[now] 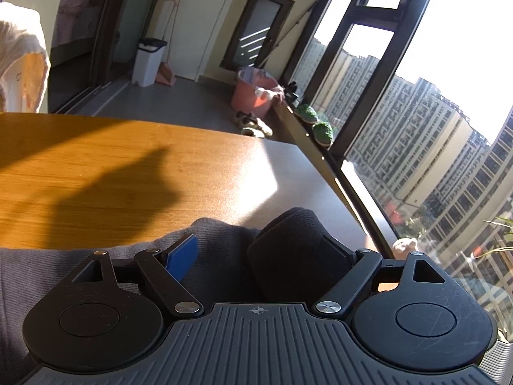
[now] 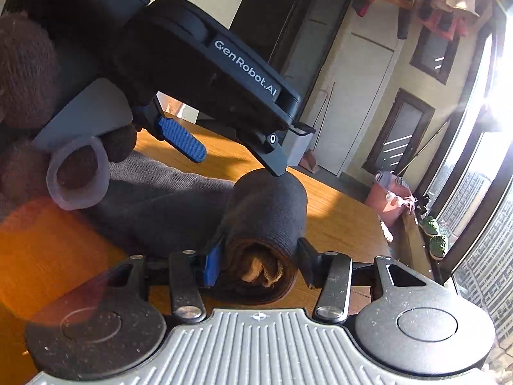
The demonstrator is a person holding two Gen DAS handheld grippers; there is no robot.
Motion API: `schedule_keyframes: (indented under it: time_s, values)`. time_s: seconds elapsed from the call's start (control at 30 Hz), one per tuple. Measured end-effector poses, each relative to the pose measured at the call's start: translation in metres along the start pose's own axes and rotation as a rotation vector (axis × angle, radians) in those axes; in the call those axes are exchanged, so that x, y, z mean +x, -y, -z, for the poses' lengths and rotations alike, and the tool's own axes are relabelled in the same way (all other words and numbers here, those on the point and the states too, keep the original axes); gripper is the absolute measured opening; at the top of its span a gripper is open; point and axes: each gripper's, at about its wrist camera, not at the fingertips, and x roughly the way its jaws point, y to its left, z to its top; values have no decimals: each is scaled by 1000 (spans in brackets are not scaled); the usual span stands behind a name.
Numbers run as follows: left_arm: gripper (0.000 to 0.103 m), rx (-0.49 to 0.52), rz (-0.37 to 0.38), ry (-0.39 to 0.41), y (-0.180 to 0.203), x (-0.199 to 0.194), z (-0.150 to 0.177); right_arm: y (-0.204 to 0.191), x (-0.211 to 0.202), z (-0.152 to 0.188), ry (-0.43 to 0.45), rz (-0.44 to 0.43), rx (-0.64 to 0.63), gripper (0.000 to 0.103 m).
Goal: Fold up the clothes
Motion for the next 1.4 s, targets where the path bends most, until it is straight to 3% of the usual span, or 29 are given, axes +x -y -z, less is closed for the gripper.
schedule_keyframes:
  time_s: [0.1,0.2,0.27,0.4,0.6,0.73,0.93,1.0,1.13,1.2,1.3,1.4]
  values:
    - [89,32,17,30,9,-10,-7,-19,-2,-2,25,31,-118,48]
    - [88,105,-22,11,19,-2,-4,-14,-3,-4,33,-9,-82,50]
    - [89,137,-66,-21,17,10,4,8,-5,-4,25,-105,62,55]
    - [92,37,-24,-32,-6,13,8,69,-8,7,7,-345,482,60]
    - [94,-35,-24,-23,-27,4,7,114,22,27,-41,-442,882,58]
    - [95,-63,-26,-27,-35,-2,10,99,48,32,-117,-420,826,60]
    - [92,-31,-20,22,-31,-22,4,74,20,16,-85,-381,697,61]
    - [93,12,-71,12,-30,-18,6,75,17,10,-66,-403,709,61]
    - [96,-3,-104,1,-40,-13,15,69,30,12,-83,-432,768,76]
    - [96,-49,-85,-3,-48,-14,16,68,42,17,-104,-474,814,71]
    - [95,-67,-83,-5,-51,-14,16,80,43,22,-106,-502,887,56]
    - [94,-98,-49,-16,-49,-11,12,88,30,20,-96,-420,794,53]
